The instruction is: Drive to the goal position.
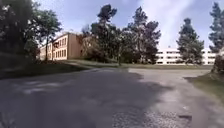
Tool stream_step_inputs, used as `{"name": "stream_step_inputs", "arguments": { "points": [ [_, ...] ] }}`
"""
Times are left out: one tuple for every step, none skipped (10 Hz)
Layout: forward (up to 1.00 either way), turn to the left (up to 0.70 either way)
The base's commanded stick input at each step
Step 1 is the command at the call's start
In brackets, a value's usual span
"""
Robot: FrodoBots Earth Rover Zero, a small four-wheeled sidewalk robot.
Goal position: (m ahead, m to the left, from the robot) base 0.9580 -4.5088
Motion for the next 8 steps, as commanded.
{"name": "stream_step_inputs", "arguments": {
  "points": [
    [0.70,0.00],
    [0.70,0.00],
    [0.70,0.00],
    [0.70,-0.35],
    [0.70,-0.35],
    [0.70,-0.35],
    [0.70,-0.23],
    [0.70,-0.10]
  ]
}}
